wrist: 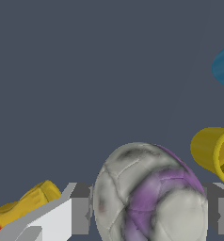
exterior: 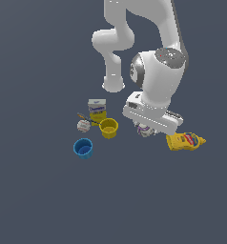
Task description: Pick up a designated object from a clutter of objects.
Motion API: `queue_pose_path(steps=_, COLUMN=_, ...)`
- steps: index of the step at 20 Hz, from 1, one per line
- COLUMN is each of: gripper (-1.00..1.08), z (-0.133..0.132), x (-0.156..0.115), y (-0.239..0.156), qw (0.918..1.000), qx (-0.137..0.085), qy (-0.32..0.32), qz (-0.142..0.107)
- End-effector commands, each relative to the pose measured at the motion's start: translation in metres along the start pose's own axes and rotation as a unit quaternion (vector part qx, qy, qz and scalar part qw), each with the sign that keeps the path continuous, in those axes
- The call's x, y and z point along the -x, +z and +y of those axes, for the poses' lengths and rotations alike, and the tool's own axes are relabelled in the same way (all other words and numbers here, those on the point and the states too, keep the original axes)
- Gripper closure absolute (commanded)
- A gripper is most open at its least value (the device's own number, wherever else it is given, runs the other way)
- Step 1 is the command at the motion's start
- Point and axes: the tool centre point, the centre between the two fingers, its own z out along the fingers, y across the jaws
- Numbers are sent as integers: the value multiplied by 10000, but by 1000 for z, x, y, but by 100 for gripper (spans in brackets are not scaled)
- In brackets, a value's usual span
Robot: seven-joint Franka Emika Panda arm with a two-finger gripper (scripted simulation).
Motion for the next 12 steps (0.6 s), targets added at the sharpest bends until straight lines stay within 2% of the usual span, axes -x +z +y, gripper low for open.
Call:
queue_pose_path(steps=1, gripper=108, z=3, x=-11, y=-26, qw=10000, qx=-3, qy=-2, qz=0)
queue_pose_path(steps=12, gripper=108, z=15, x=-59, y=-126, qw=10000, qx=3, qy=1, qz=1)
